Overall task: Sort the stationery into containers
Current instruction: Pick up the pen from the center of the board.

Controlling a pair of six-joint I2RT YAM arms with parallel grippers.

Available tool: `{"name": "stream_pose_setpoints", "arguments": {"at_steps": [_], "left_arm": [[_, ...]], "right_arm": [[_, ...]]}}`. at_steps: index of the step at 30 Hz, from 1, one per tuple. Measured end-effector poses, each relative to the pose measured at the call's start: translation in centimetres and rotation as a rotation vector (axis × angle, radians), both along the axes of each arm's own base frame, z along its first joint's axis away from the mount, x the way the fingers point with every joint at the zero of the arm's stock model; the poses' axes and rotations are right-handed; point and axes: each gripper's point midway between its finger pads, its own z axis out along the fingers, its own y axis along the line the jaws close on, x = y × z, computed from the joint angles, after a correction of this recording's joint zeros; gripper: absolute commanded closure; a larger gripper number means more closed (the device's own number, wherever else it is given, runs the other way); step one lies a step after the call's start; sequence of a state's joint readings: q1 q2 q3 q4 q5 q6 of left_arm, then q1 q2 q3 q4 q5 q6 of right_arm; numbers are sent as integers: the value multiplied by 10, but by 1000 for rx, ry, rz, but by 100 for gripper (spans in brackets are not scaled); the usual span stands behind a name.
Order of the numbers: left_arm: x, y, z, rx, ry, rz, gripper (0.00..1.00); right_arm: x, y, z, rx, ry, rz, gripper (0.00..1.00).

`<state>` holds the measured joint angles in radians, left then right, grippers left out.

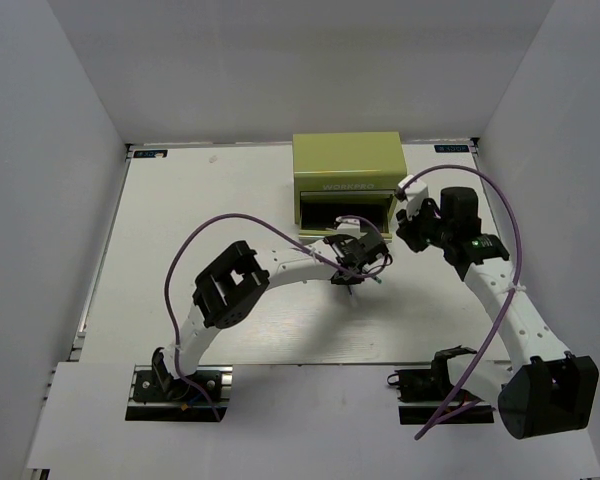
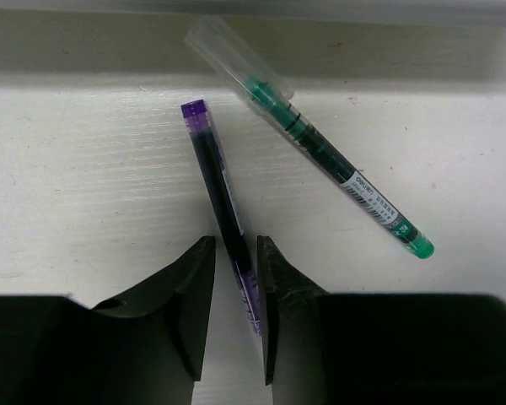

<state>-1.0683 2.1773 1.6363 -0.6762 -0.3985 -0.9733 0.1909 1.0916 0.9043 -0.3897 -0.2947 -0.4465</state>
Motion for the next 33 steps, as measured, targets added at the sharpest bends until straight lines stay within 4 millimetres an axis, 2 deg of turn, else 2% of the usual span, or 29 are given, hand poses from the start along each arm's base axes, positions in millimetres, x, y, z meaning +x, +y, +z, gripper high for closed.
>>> {"name": "stream_pose_setpoints", "arguments": {"at_steps": [1, 7, 12, 13, 20, 22, 24, 28, 31, 33], "left_arm": [[0, 1, 0, 9, -4, -4, 68], [-4, 10, -5, 40, -12, -24, 86], [-15, 25, -2, 30, -25, -40, 97], [-19, 32, -1, 36, -24, -54, 100], [-68, 70, 8, -7, 9, -312, 100], [-73, 74, 23, -34, -16, -399, 100], [-69, 68, 48, -75, -89, -485, 100], [-43, 52, 104, -115, -291, -654, 100], [-20, 39, 130, -95, -392, -754, 100], [-4, 31, 141, -72, -443, -823, 100]], "right_arm": [[-2, 0, -2, 3, 7, -1, 78], [-9, -2, -7, 23, 20, -9, 75], [-16, -2, -11, 35, 30, 1, 60], [-19, -1, -15, 38, 43, 9, 58], [-47, 4, -46, 39, 131, 77, 55], [-53, 4, -51, 35, 140, 94, 55], [-56, 5, -54, 33, 145, 108, 55], [-60, 6, -59, 21, 147, 140, 55], [-64, 6, -64, 9, 145, 169, 55], [-66, 7, -67, 1, 144, 191, 55]]}}
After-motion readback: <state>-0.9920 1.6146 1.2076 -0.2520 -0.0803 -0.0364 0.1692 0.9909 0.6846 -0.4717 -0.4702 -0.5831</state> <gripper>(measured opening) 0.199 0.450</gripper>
